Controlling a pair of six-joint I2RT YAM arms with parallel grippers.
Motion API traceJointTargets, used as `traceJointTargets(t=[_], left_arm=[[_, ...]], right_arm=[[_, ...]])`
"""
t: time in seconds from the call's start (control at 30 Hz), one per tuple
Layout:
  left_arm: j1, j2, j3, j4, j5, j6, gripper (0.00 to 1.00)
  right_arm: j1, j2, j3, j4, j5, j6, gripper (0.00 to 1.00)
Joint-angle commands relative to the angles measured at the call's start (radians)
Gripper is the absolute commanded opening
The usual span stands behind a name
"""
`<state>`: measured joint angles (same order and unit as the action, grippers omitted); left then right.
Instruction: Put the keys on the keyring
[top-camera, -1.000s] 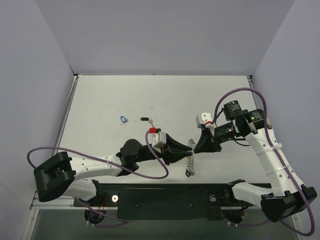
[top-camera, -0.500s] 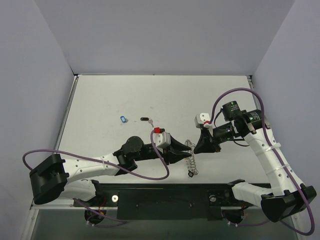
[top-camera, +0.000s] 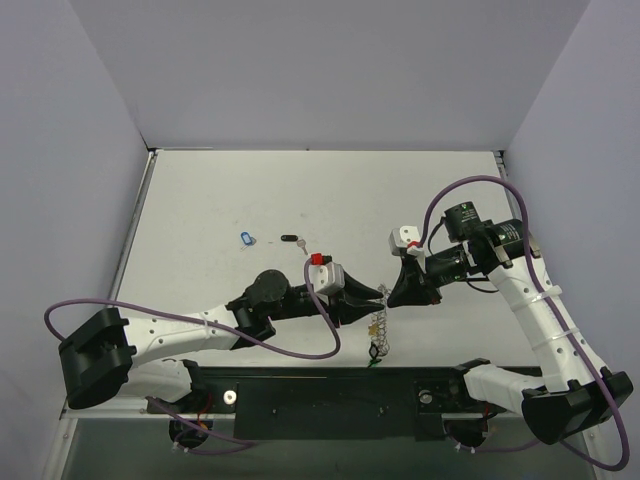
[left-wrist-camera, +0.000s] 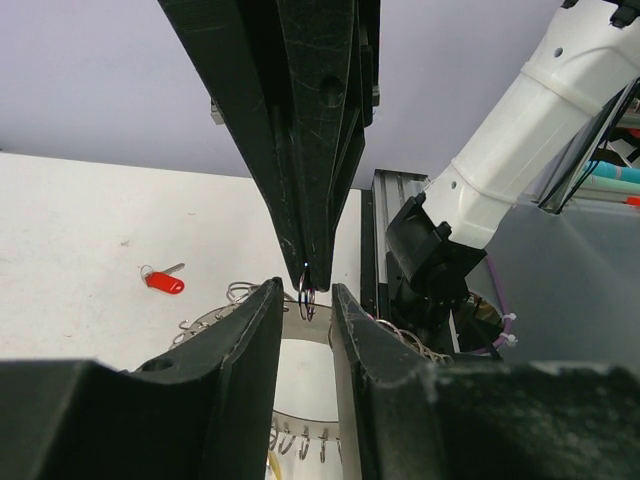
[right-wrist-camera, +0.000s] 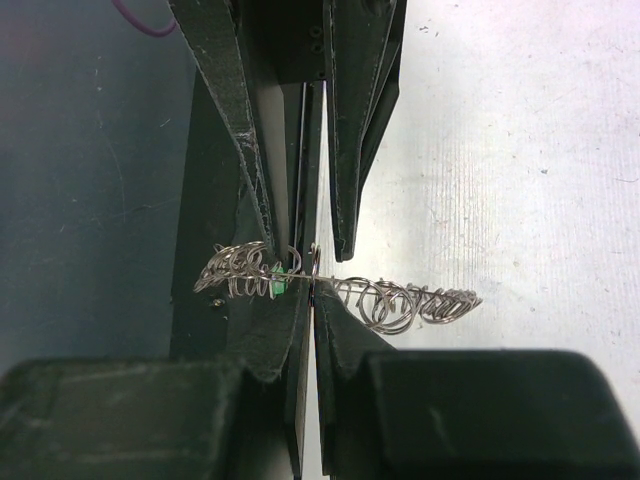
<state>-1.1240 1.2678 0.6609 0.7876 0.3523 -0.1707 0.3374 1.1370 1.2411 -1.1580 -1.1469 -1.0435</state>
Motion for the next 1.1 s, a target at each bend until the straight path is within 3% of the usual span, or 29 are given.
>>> traceJointTargets(t=[0.0, 0.13, 0.6, 0.93, 1.0, 1.07], left_arm=[[0.001, -0.007, 0.060, -0.008, 0.022, 0.014, 0.34], [0.000, 0.008, 0.066, -0.010, 0.033, 0.010, 0.29], [0.000, 0.028, 0.065, -0.021, 0.031, 0.014, 0.28], [0.000, 0.033, 0.068, -0.008, 0.042, 0.007, 0.16], [0.000, 0.034, 0.069, -0.010, 0.045, 0.007, 0.01], [0.000, 0.031, 0.066, -0.004, 0.043, 0.007, 0.00]], right_arm=[[0.009, -0.013, 0.000, -0.006, -0.034, 0.010, 0.00], [0.011, -0.013, 0.000, -0.008, -0.034, 0.010, 0.00], [0.012, -0.014, 0.000, -0.008, -0.037, 0.010, 0.00], [0.014, -0.013, -0.005, 0.000, -0.036, 0.017, 0.00], [0.015, -0.011, -0.005, -0.002, -0.034, 0.017, 0.00], [0.017, -0.011, -0.006, -0.002, -0.034, 0.020, 0.00]])
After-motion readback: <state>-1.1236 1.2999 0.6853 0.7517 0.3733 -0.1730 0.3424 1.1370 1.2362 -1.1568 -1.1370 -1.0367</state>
